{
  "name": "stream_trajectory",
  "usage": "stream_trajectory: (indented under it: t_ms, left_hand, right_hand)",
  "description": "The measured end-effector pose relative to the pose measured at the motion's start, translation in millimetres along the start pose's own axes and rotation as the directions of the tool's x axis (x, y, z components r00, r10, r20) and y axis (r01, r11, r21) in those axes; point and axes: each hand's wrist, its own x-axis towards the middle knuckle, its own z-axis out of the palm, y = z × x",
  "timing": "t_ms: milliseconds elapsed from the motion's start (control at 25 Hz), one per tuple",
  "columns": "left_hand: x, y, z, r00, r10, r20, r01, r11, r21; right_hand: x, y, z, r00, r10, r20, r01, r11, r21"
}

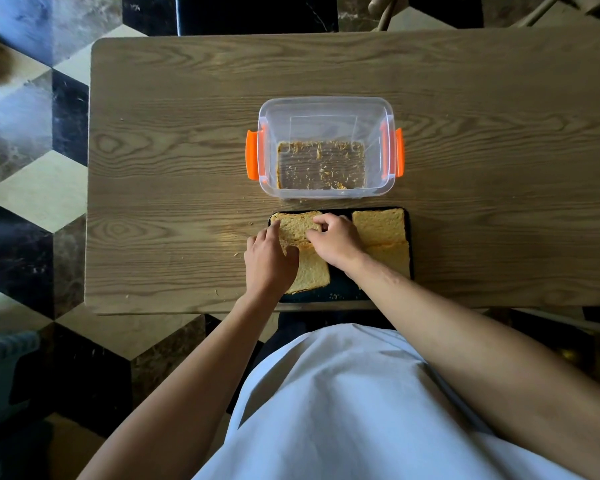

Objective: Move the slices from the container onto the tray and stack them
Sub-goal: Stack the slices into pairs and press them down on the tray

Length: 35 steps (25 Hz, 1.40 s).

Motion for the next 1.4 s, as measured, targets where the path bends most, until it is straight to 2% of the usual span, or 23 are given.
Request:
stream_trajectory:
  t_ms: [360, 520, 640, 720, 840, 960, 1400]
  left_hand:
    - [-3.6, -1.0, 0.1, 1.000, 0.016, 0.006, -0.015, 1.000, -0.019]
    - [-18.1, -15.1, 0.4, 0.987, -0.119, -0.112, 0.101, 0.983, -0.151]
    - [-31.7, -24.3, 2.4, 0.967, -0.251, -0.047, 0.233, 0.942, -0.242]
    - [-38.4, -23.7, 4.9, 0.960, -0.279, -0.010, 0.265, 0.924, -0.276]
    - [-41.2, -20.6, 6.1, 0.967, -0.256, -0.008, 0.243, 0.928, -0.282]
    - [-41.0, -19.9, 5.9, 0.980, -0.199, 0.007, 0.196, 0.957, -0.216]
    - [-46.1, -21.5, 3.0, 0.980, -0.188, 0.067, 0.197, 0.961, -0.193]
  right_hand:
    - [-5.4, 7.9, -2.0, 0.998, -0.049, 0.029, 0.050, 0.999, -0.014]
    - [-17.9, 26.4, -4.3, 0.999, -0.042, 0.028, 0.044, 0.997, -0.065]
    - [-30.0, 39.0, -2.7, 0.998, -0.010, 0.057, 0.013, 0.998, -0.058]
    - [-35.8, 44.0, -0.1, 0.998, -0.003, 0.062, 0.006, 0.999, -0.046]
    - [-40.6, 45.7, 1.8, 0.997, 0.003, 0.078, -0.002, 1.000, -0.016]
    - [-43.3, 45.4, 3.1, 0.995, 0.014, 0.097, -0.015, 1.000, 0.008]
    - [-49.9, 57.6, 10.3, 0.991, 0.063, 0.120, -0.067, 0.997, 0.034]
